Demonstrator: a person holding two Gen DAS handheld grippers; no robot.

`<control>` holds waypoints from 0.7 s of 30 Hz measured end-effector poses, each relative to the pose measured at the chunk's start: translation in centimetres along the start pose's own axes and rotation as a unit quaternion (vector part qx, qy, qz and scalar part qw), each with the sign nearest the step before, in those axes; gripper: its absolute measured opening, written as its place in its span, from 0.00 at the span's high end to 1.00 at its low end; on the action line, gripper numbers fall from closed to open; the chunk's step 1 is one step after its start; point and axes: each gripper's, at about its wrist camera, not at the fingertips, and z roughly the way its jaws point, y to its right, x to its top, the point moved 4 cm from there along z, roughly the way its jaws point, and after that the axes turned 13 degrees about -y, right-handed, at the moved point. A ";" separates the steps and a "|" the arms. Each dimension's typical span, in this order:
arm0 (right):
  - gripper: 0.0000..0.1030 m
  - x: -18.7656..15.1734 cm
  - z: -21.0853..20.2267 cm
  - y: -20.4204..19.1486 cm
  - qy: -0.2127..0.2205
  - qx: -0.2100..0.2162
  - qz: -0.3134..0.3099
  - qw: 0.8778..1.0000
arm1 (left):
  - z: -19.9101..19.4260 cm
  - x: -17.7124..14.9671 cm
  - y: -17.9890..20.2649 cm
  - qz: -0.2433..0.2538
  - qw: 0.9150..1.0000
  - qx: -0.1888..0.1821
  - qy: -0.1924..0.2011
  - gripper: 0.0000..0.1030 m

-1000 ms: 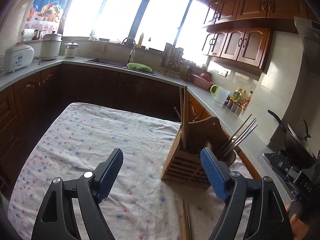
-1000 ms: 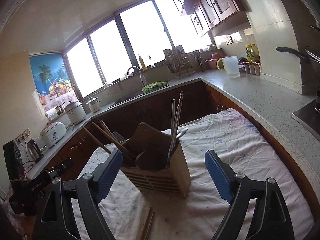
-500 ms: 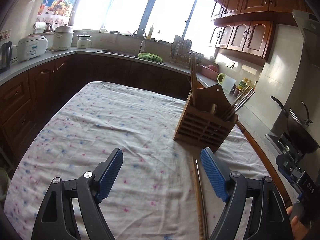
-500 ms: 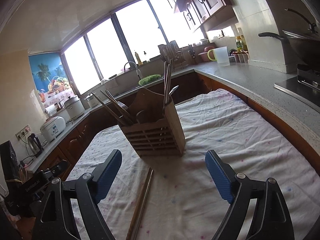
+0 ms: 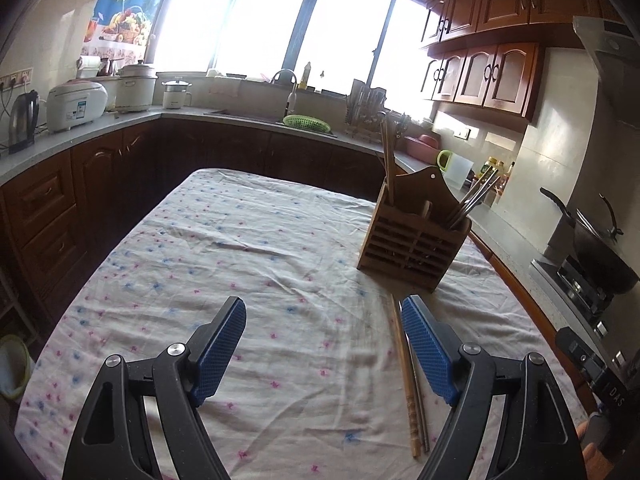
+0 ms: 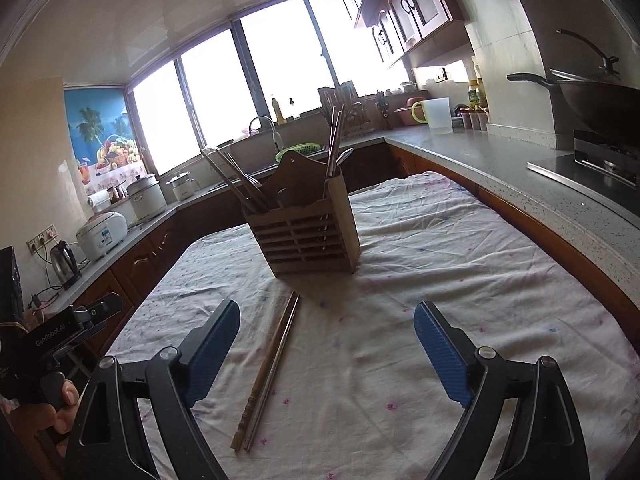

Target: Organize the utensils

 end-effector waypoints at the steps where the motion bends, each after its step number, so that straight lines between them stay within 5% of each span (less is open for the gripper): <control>1: 0.11 0.0 -0.4 0.0 0.005 -0.003 -0.002 1.000 | -0.4 -0.2 0.1 0.003 1.000 0.004 0.008 0.22; 6: 0.03 0.1 -3.2 -0.5 0.062 -0.022 -0.026 0.997 | -2.6 -1.2 0.4 0.015 0.998 0.023 0.060 0.01; 13: 0.00 -1.9 -5.9 -1.6 0.130 -0.064 -0.084 0.986 | -4.6 -4.3 1.1 0.036 0.994 0.038 0.093 0.01; 21: 0.00 -3.9 -5.7 -1.5 0.116 -0.053 -0.089 0.988 | -4.3 -5.9 1.1 0.051 0.994 0.061 0.080 0.01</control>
